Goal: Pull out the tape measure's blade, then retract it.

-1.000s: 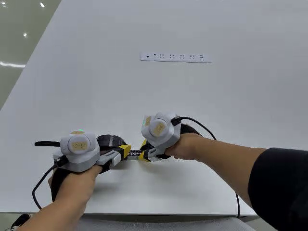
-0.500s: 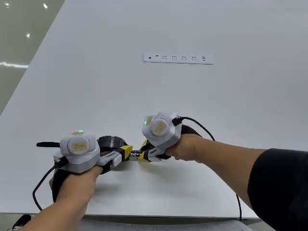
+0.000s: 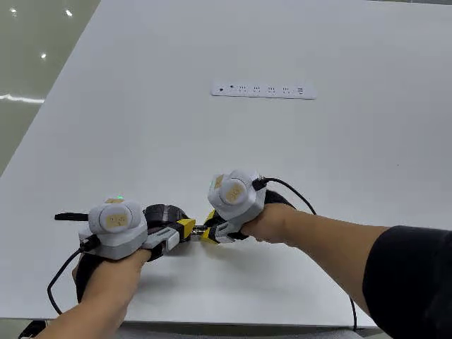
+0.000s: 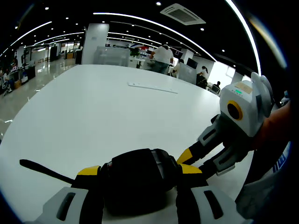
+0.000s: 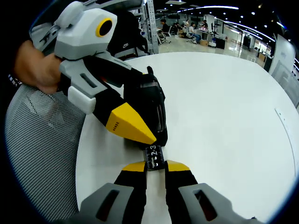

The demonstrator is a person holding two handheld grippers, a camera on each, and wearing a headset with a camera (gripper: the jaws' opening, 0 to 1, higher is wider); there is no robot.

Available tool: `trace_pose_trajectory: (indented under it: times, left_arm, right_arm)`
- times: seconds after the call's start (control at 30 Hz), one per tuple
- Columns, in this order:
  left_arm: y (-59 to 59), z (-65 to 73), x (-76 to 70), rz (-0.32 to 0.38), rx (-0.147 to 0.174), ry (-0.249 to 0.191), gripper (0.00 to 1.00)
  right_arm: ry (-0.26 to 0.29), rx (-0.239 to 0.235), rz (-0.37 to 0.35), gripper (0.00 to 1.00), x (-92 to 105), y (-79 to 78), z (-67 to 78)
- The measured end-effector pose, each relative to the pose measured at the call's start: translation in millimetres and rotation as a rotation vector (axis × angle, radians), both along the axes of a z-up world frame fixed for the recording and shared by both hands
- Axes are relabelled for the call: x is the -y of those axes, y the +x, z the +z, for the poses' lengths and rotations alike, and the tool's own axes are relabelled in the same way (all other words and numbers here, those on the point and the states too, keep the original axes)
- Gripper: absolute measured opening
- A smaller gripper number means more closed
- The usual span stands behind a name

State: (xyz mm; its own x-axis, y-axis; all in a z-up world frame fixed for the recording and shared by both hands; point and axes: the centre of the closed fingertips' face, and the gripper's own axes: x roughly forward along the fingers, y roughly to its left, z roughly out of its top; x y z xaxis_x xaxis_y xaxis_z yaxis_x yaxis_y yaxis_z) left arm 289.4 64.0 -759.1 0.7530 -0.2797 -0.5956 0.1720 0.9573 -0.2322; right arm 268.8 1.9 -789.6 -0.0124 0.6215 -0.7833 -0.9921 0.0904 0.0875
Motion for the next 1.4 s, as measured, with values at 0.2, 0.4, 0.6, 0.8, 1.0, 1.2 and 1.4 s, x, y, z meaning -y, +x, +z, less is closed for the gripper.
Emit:
trace_pose_trajectory:
  times: [0.2,0.4,0.6,0.8,1.0,1.2,1.4]
  left_arm:
    - [0.0,0.3,-0.6,0.001,0.000,-0.002,0.58]
    - [1.0,-0.2,-1.6,0.000,0.000,-0.001,0.58]
    - [1.0,-0.1,-1.0,-0.001,0.000,-0.001,0.58]
    - [0.9,-0.4,-0.3,-0.002,0.001,0.001,0.58]
    - [0.8,-0.6,0.1,-0.001,-0.001,-0.002,0.58]
    - [0.3,0.1,0.3,-0.002,-0.002,-0.007,0.58]
    - [0.3,-0.5,0.6,-0.003,-0.002,-0.007,0.58]
  right_arm:
    - [-0.001,-0.002,0.000,0.10,-2.0,-0.5,0.3]
    - [0.001,-0.008,-0.010,0.10,-5.9,0.3,-0.1]
    - [0.000,-0.010,-0.010,0.10,-5.8,0.9,-0.5]
    - [0.001,-0.011,-0.007,0.10,-9.6,0.2,-1.0]
    - [0.005,-0.013,-0.003,0.10,-14.3,0.4,-1.1]
    - [0.008,-0.016,0.002,0.10,-18.2,0.0,-1.2]
    - [0.000,-0.020,0.015,0.10,-18.7,0.4,-2.3]
